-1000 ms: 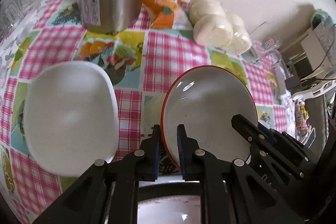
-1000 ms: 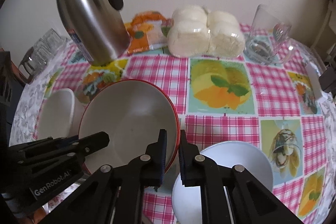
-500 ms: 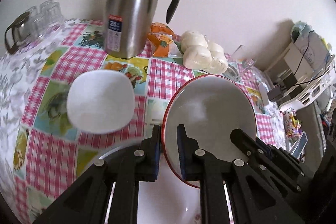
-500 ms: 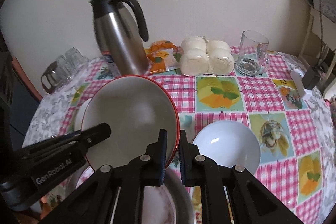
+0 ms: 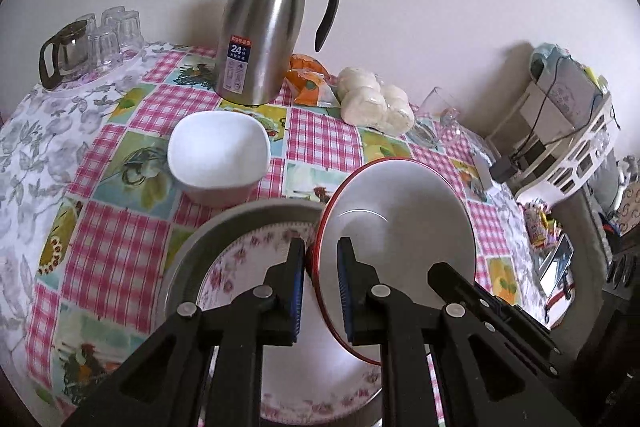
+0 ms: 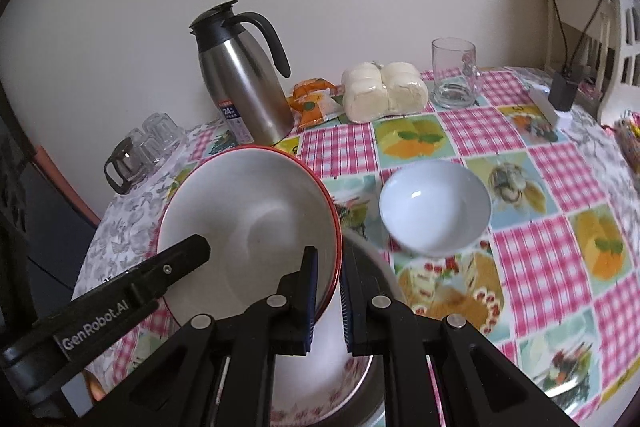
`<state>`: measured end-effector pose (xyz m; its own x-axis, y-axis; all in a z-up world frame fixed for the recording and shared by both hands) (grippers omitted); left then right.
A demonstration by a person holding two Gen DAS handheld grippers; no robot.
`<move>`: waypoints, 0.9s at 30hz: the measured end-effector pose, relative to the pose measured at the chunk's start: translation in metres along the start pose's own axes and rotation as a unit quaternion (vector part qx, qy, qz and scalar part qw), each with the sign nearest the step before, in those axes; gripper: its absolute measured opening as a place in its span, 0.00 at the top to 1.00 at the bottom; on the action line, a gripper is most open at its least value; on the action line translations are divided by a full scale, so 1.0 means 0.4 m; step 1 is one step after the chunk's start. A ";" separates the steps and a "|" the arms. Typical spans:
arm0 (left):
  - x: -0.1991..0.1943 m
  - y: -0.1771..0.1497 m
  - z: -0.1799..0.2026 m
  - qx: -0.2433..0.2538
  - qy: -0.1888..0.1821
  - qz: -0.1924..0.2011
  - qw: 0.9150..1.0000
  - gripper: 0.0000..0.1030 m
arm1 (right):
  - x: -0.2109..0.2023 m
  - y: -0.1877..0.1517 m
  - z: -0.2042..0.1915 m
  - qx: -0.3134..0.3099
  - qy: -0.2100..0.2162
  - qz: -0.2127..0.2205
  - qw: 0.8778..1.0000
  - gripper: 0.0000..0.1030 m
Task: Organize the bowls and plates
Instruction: 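Lift the red-rimmed bowl with both tools and carry it over the basin, then lower the red-rimmed bowl onto the floral plate in the basin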
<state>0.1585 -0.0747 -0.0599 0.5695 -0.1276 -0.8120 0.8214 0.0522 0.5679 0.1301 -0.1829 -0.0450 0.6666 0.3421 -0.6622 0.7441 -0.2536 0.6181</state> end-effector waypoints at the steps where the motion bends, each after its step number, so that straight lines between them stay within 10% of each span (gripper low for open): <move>1: -0.004 -0.007 0.000 0.003 0.004 0.001 1.000 0.85 | -0.005 -0.009 -0.001 0.002 0.000 0.001 1.000 0.89; 27: 0.062 -0.090 -0.045 -0.027 0.002 -0.060 0.998 0.85 | 0.044 -0.108 0.011 0.024 0.000 -0.040 0.999 0.87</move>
<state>0.1436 -0.0619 -0.1026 0.4665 -0.1322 -0.8746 0.8843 0.0893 0.4582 0.1097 -0.1699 -0.0852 0.6049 0.3624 -0.7091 0.7963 -0.2678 0.5424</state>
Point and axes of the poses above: each gripper's, at about its wrist camera, not at the fingertips, and x roughly the way its jaws point, z to its right, y to its top, the point moved 9 cm from there along x, roughly the way its jaws point, and after that the axes turned 14 degrees about y, right-handed, at the moved point
